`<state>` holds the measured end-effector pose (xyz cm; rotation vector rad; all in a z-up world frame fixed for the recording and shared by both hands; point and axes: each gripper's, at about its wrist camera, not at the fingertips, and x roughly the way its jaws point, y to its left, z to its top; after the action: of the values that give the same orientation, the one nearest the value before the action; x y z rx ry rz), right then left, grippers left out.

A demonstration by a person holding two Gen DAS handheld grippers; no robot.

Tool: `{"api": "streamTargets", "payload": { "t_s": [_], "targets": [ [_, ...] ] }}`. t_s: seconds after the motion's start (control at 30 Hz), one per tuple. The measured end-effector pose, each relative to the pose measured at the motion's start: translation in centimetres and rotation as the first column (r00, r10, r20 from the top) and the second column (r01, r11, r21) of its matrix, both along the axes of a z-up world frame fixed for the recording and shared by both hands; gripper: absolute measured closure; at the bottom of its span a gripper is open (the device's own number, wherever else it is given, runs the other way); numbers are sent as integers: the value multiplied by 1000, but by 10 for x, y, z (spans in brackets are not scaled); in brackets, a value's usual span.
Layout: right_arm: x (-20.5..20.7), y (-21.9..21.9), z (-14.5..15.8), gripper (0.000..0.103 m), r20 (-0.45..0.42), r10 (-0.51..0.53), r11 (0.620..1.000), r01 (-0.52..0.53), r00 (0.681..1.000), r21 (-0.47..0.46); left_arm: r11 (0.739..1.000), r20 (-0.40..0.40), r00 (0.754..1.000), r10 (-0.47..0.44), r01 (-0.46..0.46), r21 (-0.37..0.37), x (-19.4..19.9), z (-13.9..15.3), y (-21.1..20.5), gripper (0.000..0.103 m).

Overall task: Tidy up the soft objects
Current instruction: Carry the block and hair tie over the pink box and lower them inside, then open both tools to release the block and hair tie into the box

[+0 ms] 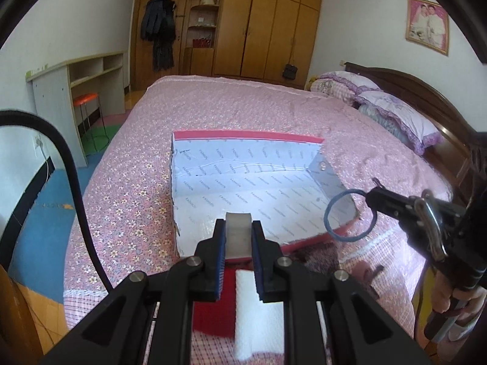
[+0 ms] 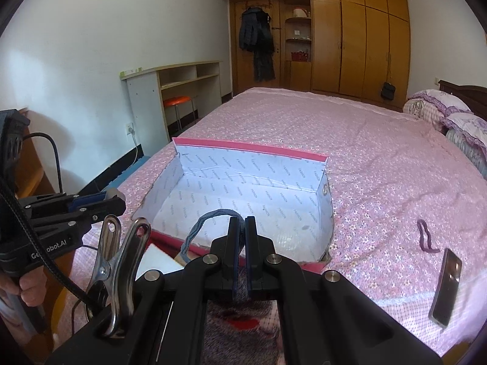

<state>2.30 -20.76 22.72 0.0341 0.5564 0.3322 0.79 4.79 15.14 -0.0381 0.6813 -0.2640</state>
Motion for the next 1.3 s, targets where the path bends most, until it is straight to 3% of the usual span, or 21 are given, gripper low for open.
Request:
{"api": "streamTargets", "payload": {
  "t_s": [0.17,0.77,1.03,1.3],
  "targets": [
    [25,-3,-6,99,-32,1,1000,-1,999,-4,1000,-38,999,25,-26,-11,27,-10,2,87],
    [123,-17,-37,99,-134,-45,999,46,990,5,998,-98,995,19,-13,61,129,-39,-31,87],
    [149,-19,-58,99,-163,-79,997,76,983,-21,995,-142,989,35,-21,100,162,-62,-40,87],
    [159,-23,-74,99,-190,-103,994,96,976,-47,995,-207,977,58,-41,86,185,-81,-37,86]
  ]
}}
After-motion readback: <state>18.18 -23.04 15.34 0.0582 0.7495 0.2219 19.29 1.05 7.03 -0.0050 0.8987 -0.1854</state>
